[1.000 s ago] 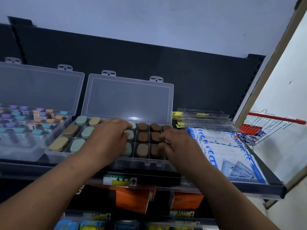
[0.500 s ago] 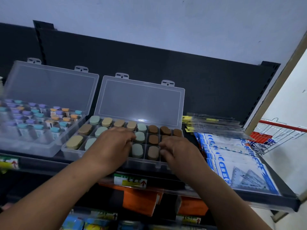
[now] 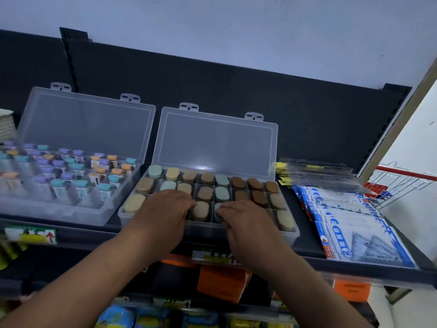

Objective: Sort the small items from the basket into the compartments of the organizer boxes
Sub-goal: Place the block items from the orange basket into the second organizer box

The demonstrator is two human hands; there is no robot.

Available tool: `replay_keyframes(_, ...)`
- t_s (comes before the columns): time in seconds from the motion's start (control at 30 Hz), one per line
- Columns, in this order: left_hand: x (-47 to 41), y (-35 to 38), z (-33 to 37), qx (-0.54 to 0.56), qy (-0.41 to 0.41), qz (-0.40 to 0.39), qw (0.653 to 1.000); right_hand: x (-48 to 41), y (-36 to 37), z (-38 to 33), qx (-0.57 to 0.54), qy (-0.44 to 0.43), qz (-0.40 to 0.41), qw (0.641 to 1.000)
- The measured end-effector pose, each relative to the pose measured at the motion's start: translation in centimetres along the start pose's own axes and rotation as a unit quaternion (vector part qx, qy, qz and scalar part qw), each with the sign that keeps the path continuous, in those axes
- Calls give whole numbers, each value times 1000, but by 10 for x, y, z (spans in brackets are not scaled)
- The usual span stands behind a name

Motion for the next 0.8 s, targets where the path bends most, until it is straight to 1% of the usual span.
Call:
replay_keyframes(0.1,6,-2,0,9,49,12,999,4,1,-3,10,35,7,999)
replay_keyframes(0.13,7,-4,-3,12,54,15,998,4,0,-4,10,42,10,999)
replay_keyframes(0.23,6,-14,-15,11,43,33,998,1,-10,-9,1,56,28,998)
replay_keyframes(0.3,6,-20,-24,14,32,37,999,-4,-16,-15,-3,66,26,997)
replay_keyframes(0.43,6,-23,-38,-3,42,19,999,-23,-16,-31,12,67,5,998)
replay_keyframes(0.6,7,-28,-43,-16,53,21,998,-41,5,-37,59,83,-59,993)
replay_keyframes(0.7,8,-27,-43,-6,60,16,998,-41,7,-36,40,100,-80,991)
replay_keyframes(0.8,5,-25,-40,2,69,7,998,-38,0,-36,19,99,-78,992)
Point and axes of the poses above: each hand's wrist, its own x-axis away from the middle knuckle, its own y-axis out of the palm, z = x × y, the point moved 8 cm from there along -x, towards the middle knuckle, and after that the axes turned 15 degrees about y, right-handed, at the moved point
